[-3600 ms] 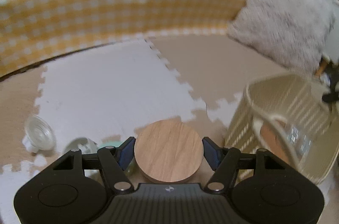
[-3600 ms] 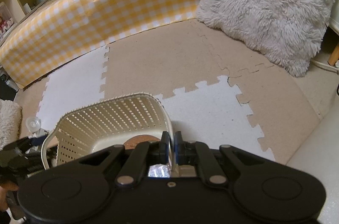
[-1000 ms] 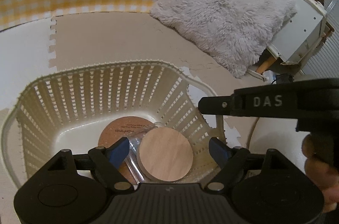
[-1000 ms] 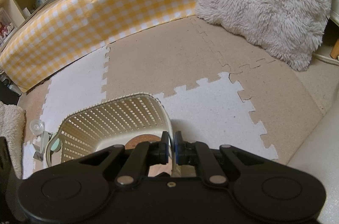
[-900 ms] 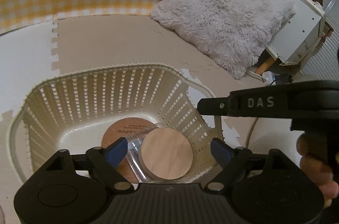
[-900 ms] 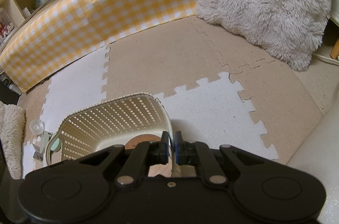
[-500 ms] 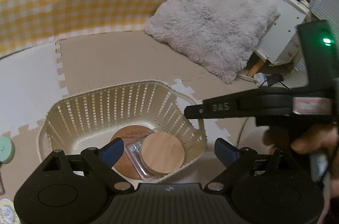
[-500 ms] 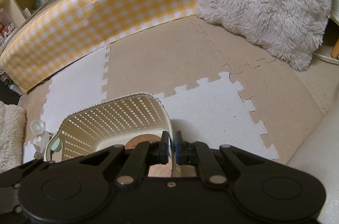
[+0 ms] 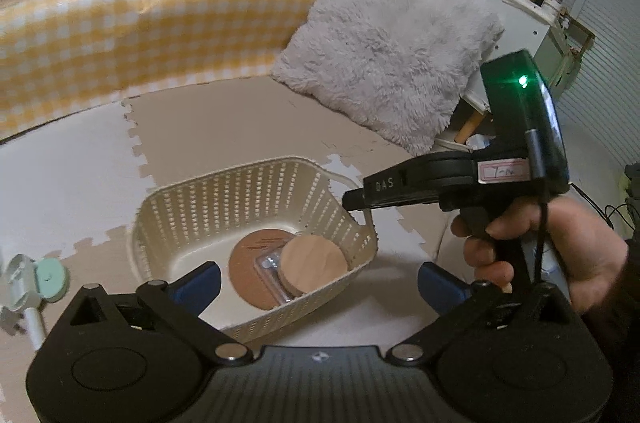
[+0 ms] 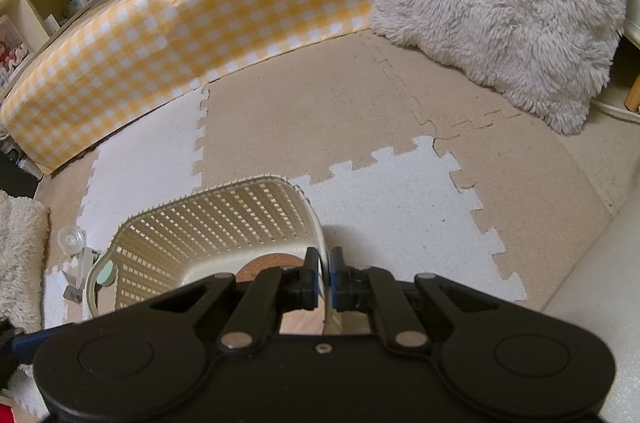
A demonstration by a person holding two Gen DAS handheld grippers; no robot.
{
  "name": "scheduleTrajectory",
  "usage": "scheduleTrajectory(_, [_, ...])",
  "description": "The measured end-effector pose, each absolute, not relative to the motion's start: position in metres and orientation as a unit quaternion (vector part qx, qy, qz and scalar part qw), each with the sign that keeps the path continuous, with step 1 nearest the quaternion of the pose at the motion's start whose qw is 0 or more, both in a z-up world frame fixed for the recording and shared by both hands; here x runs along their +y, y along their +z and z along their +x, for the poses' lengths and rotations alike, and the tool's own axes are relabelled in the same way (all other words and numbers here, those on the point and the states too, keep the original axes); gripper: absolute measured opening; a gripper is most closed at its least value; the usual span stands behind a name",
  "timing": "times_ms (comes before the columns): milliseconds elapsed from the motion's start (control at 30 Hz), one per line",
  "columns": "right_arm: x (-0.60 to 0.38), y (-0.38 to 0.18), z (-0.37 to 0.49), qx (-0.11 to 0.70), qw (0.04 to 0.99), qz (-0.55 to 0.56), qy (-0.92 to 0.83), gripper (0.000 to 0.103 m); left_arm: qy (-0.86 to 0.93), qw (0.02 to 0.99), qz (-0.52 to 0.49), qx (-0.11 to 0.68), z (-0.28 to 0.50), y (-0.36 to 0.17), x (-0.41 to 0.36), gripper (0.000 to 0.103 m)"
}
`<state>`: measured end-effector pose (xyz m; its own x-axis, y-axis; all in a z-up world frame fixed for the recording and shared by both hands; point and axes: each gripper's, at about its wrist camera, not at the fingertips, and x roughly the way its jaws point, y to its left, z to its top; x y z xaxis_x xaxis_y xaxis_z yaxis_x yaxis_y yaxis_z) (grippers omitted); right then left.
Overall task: Organize rigid objects
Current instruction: 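Move the left tool to the round tape-measure on the mat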
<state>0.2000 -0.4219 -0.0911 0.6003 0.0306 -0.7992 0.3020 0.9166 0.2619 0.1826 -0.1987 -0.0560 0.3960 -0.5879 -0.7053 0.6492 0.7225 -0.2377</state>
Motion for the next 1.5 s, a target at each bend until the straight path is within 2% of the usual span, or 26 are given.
scheduleTrajectory(600, [-0.419, -0.092, 0.199, 0.437, 0.878, 0.177, -0.078, 0.005, -0.300, 0.880, 0.009, 0.368, 0.181, -0.042, -0.082, 0.103])
scheduleTrajectory(1000, [-0.416, -0.093, 0.200, 0.441, 0.878, 0.168, -0.080, 0.005, -0.165, 0.886, -0.035, 0.433, 0.215, -0.089, -0.026, 0.103])
scheduleTrajectory(1500, [-0.409, -0.096, 0.199, 0.440, 0.883, 0.139, -0.085, 0.005, -0.121, 0.843, -0.070, 0.519, 0.246, -0.144, -0.017, 0.103])
